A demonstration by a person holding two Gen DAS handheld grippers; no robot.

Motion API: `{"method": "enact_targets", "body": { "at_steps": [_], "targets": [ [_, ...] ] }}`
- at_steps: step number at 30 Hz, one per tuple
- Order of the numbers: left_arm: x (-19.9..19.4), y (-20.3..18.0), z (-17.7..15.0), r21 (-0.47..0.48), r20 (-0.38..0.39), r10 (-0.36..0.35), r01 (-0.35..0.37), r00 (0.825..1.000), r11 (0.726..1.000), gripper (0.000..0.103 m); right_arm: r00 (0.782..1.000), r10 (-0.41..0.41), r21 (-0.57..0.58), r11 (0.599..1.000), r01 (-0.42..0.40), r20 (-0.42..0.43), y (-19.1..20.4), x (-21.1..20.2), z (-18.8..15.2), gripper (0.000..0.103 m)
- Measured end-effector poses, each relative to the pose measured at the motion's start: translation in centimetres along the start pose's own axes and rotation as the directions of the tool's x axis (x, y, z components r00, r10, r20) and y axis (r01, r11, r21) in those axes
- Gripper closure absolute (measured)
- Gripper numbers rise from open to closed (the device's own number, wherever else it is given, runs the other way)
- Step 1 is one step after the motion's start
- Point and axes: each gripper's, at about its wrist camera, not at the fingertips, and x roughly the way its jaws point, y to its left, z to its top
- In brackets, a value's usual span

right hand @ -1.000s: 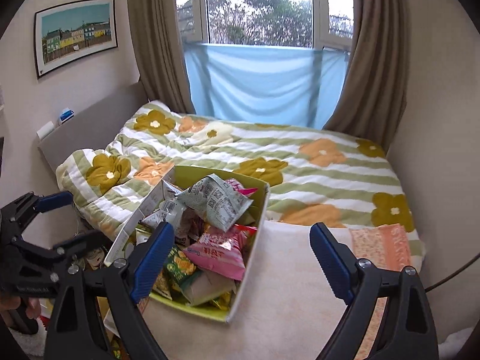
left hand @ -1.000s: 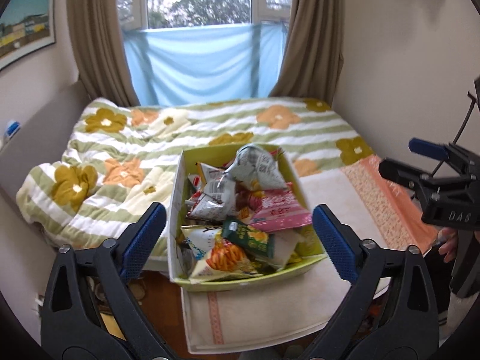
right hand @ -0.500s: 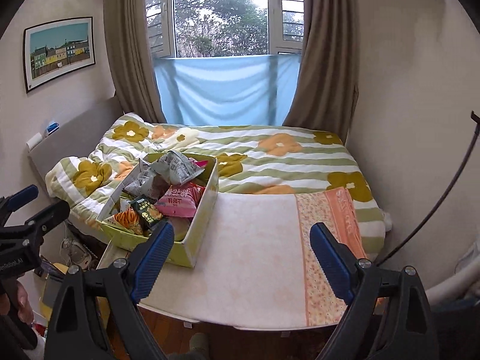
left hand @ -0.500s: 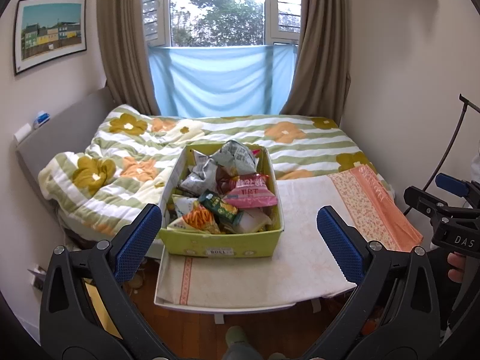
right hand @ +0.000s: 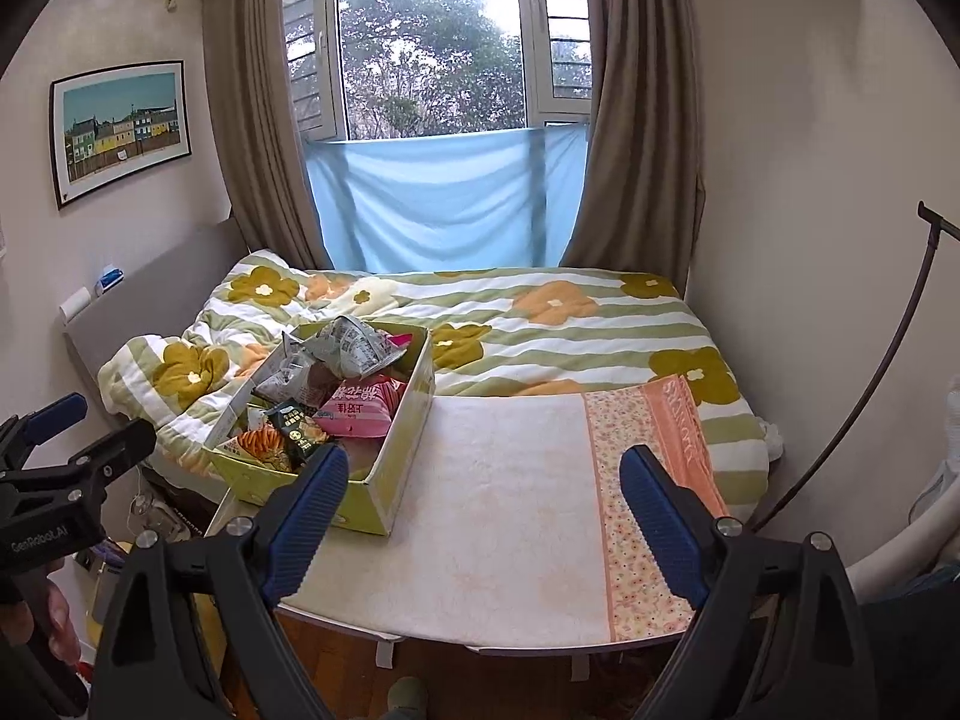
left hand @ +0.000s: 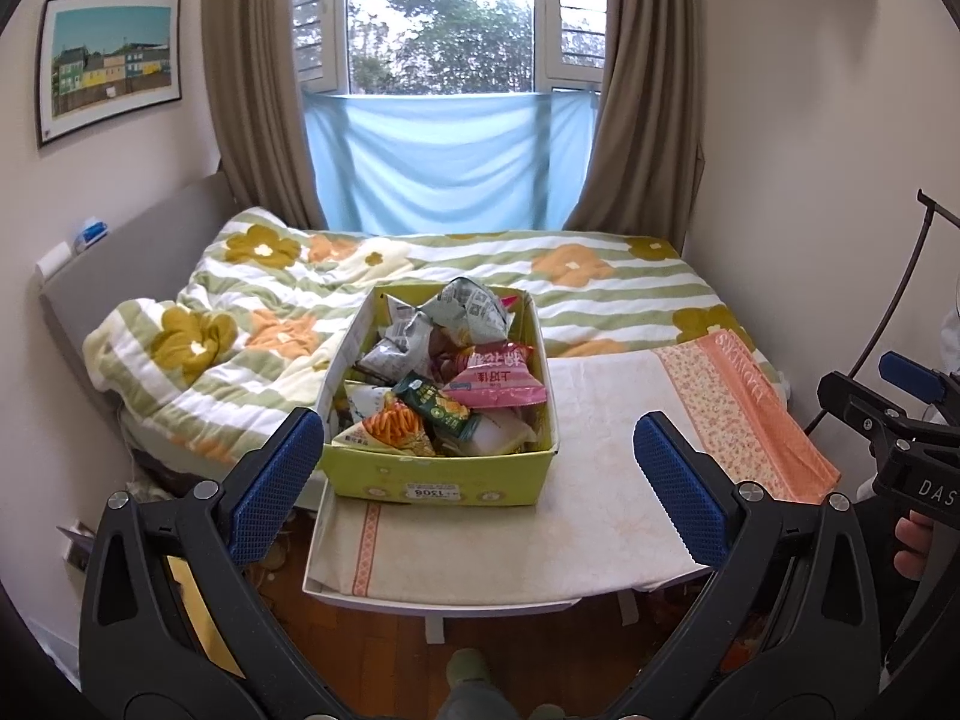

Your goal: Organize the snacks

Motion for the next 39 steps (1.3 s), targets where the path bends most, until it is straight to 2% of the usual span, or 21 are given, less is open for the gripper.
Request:
{"method": "enact_targets", "body": {
  "at_steps": [39],
  "targets": [
    [-0.17,-0.3,0.43,-0.004,-0.003,-0.004,0.004,1.0,1.0,0.0,1.0,-0.016,-0.005,1.0,0.016,0.021,0.15,-0.08,0.33,0.013]
  ]
}}
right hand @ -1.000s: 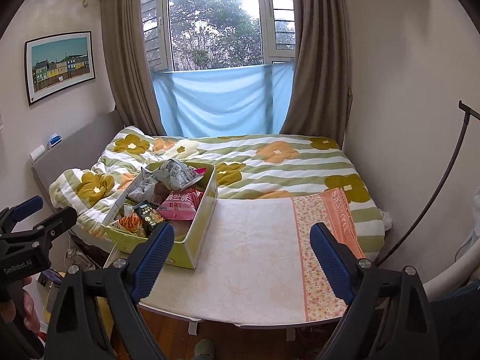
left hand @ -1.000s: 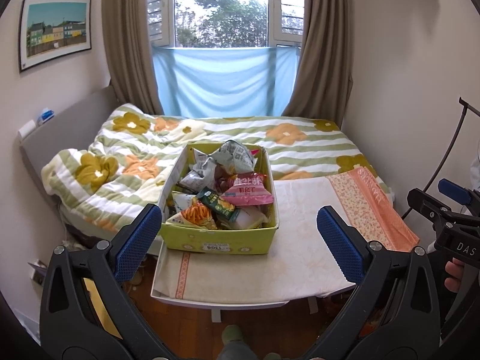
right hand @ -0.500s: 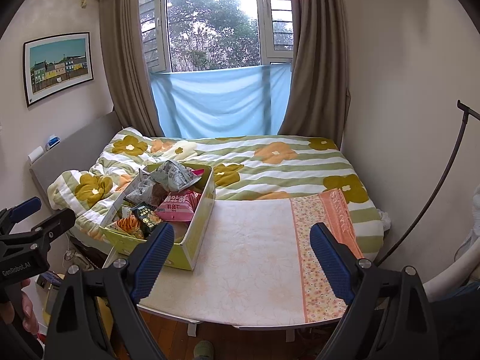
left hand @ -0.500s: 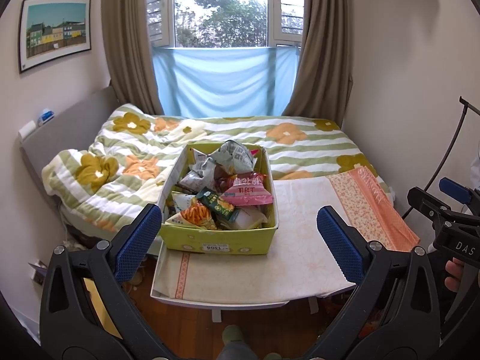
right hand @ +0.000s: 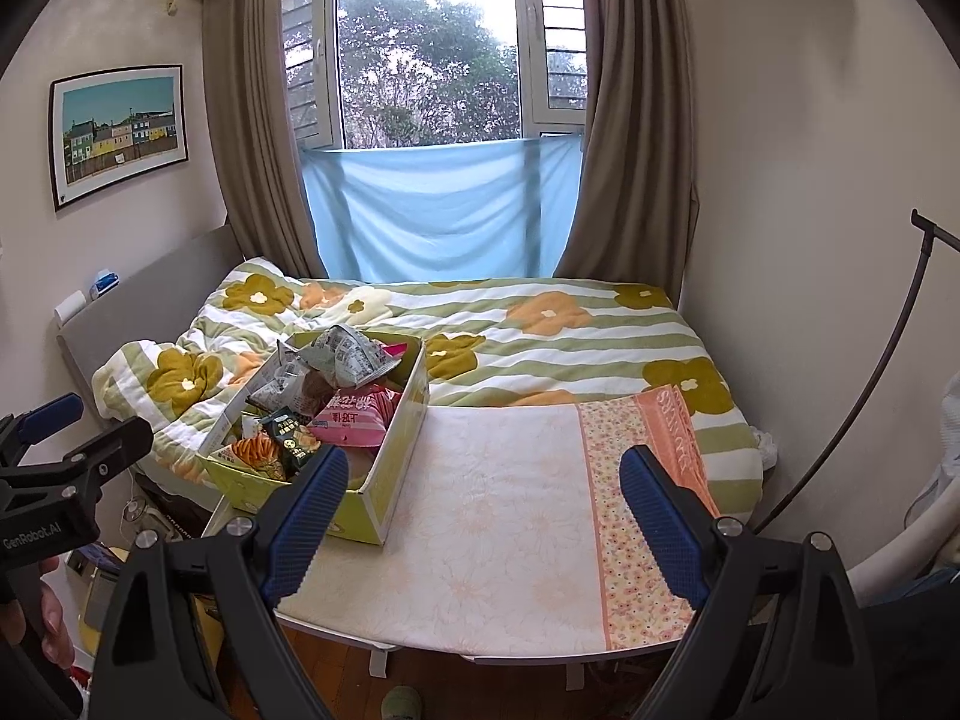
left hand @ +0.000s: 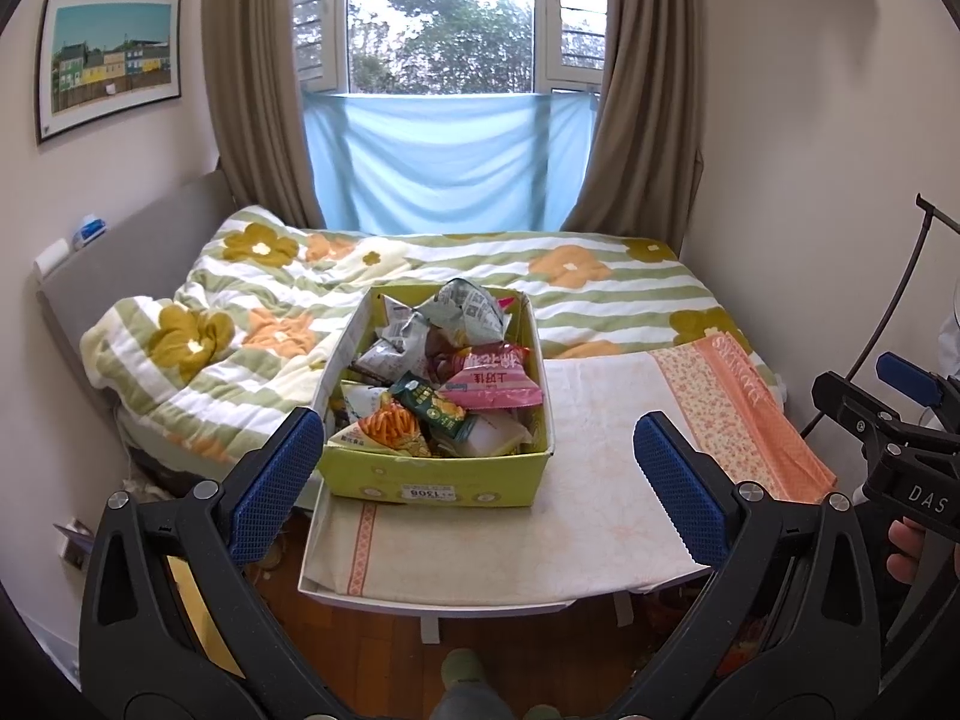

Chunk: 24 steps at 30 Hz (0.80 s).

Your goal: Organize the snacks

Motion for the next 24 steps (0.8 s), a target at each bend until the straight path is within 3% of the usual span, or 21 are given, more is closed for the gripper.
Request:
{"method": "enact_targets", "body": {
  "at_steps": [8,24],
  "targets": [
    [-0.1,-0.5,-0.4,0.014,-0.004,-0.003,0.003,1.0,1.0,0.0,1.0,0.003,-0.008,1.0,-0.003,0.007,0.3,-0.5,0.0,0.013],
    [-2.0,-0.8,-0.9,0.013,0.068,0.007,-0.008,0.998,1.0,0.0,1.0,0.004,-0.008,1.0,-0.004,0.015,0.4,-0.8,0.1,0.013]
  ]
}}
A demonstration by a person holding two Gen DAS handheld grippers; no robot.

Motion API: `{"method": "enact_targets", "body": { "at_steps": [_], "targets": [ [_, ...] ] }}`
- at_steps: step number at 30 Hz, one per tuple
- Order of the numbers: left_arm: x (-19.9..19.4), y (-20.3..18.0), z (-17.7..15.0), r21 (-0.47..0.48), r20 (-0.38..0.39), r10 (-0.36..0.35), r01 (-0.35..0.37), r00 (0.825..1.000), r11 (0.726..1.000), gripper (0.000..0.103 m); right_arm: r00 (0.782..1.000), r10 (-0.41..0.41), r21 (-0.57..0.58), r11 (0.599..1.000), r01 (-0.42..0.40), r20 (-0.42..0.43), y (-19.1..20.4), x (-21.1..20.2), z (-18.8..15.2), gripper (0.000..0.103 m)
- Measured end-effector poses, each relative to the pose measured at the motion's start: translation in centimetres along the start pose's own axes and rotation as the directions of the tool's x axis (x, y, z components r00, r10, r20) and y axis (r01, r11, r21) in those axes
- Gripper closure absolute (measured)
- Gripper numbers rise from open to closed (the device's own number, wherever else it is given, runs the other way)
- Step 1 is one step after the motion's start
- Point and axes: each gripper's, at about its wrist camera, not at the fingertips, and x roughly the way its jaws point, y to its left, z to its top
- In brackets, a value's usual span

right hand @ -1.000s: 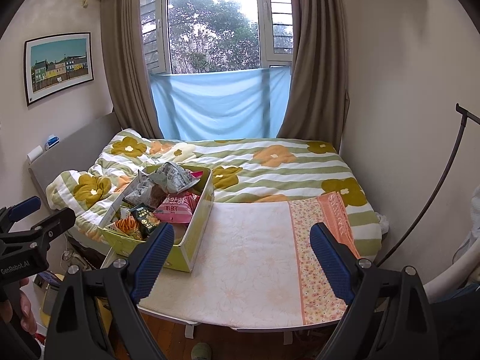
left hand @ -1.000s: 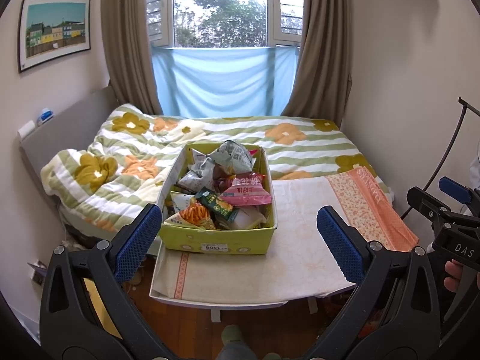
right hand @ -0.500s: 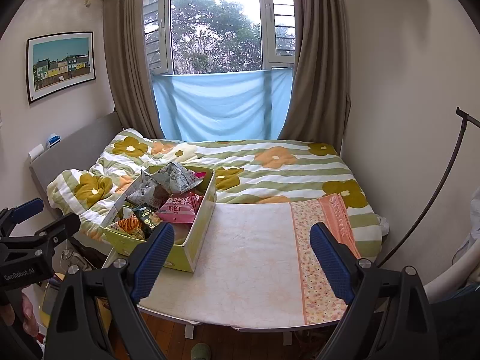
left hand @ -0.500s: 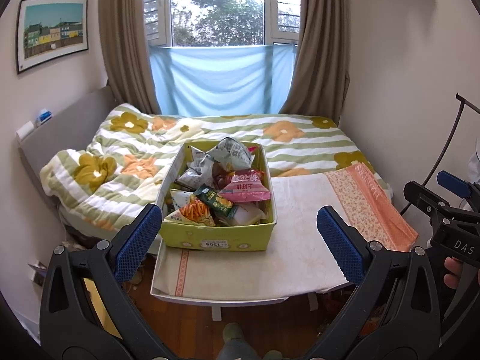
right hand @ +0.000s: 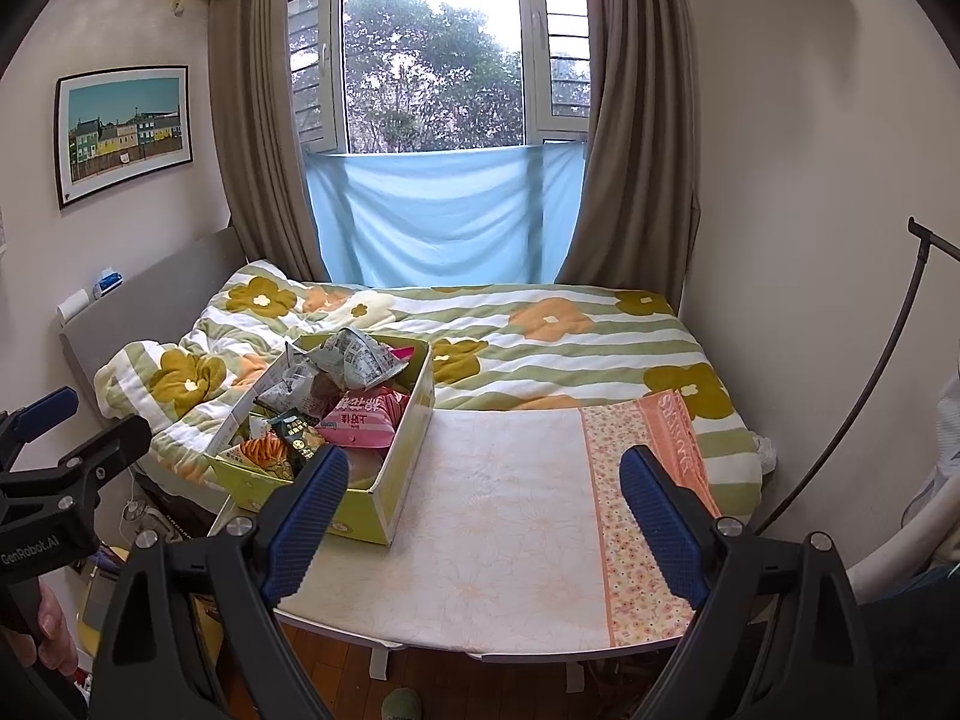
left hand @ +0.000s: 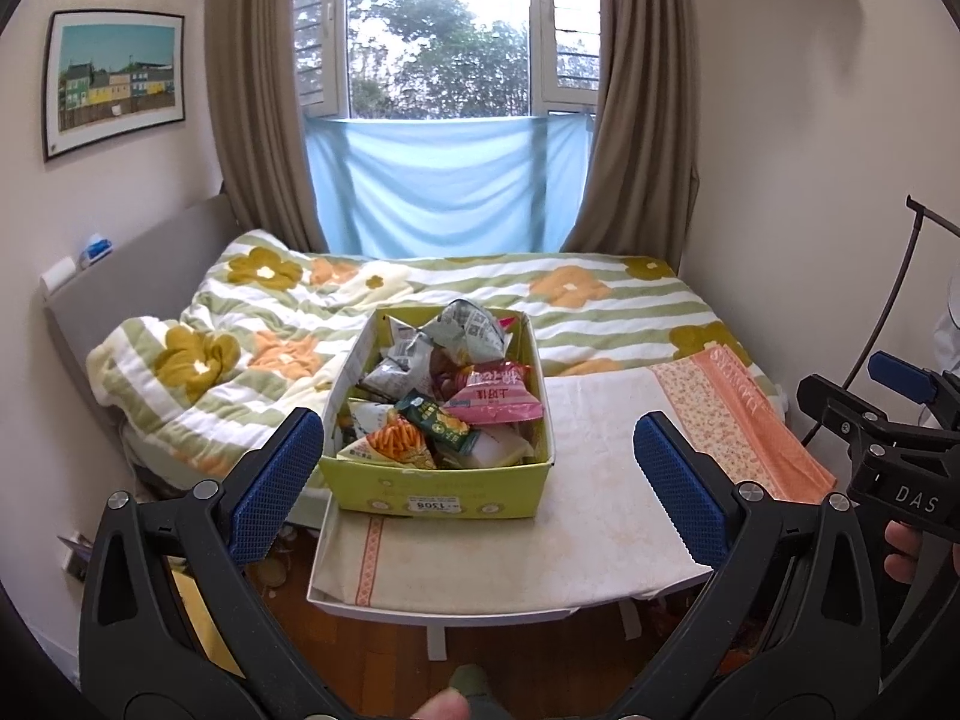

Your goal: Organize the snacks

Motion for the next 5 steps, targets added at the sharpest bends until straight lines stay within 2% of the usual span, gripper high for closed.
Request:
{"method": "enact_targets", "body": {
  "at_steps": [5],
  "targets": [
    [-0.55,-0.09,0.04,-0.004,0.027,0.011,-0.011,1.0,1.0,0.0,1.0,0.003,-0.001,1.0,-0.003,0.004,-0.08,-0.03,0.11,0.013]
  ]
}}
